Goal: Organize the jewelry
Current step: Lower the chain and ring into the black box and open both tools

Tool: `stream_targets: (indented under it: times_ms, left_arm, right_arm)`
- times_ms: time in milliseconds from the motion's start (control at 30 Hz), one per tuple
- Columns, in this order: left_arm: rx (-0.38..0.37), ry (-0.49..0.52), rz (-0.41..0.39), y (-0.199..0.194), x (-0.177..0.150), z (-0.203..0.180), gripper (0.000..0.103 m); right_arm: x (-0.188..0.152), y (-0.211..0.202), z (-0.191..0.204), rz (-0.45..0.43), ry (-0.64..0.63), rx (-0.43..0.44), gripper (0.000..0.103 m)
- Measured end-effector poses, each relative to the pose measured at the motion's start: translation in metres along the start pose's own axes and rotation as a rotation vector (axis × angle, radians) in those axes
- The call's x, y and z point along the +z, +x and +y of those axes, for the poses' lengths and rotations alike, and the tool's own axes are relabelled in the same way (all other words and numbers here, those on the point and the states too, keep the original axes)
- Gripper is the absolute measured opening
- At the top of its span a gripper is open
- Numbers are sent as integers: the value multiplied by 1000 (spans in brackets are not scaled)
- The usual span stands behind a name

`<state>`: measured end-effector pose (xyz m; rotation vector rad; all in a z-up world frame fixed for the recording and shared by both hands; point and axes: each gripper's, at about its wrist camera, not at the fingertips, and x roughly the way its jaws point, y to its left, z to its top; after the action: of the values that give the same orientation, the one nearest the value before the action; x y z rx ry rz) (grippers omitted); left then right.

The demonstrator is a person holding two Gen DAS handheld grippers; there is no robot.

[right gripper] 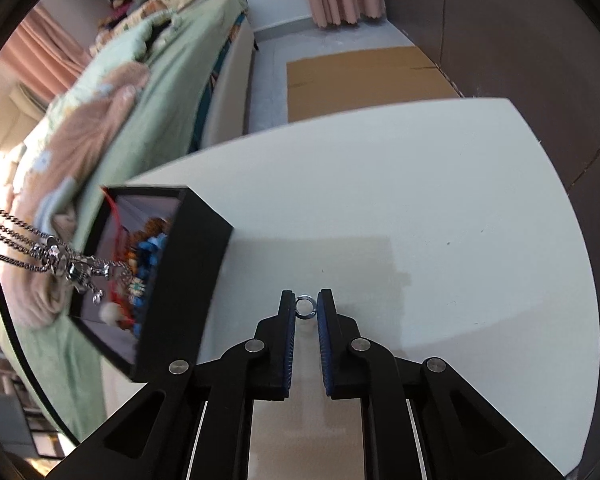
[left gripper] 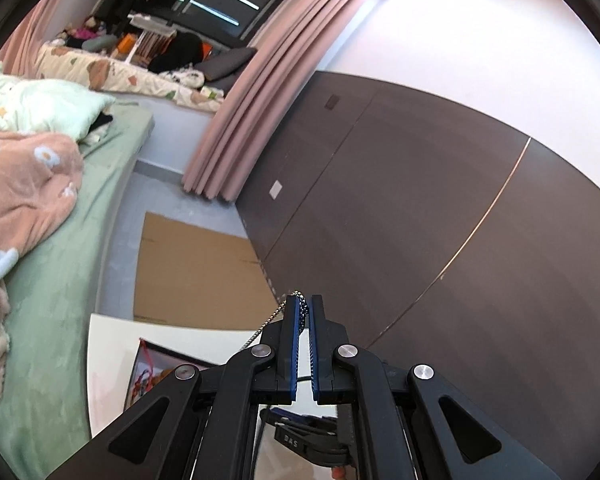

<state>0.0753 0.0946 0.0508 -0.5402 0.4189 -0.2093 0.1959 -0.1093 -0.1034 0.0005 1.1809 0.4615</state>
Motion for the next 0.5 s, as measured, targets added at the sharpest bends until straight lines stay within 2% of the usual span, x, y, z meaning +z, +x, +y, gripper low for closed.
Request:
stream_targets:
  times_ms: [267, 400, 500]
  left_arm:
    - [49, 2, 22, 10, -5, 7, 4]
    - [151, -12, 85, 24, -13, 21, 4]
    - [174, -26, 104, 26, -19, 29, 4]
  right_arm:
    - [2, -28, -6, -68, 19, 79, 13]
    - [7, -39, -6, -101, 29, 116, 13]
    - [9, -44, -4, -117, 32, 129, 13]
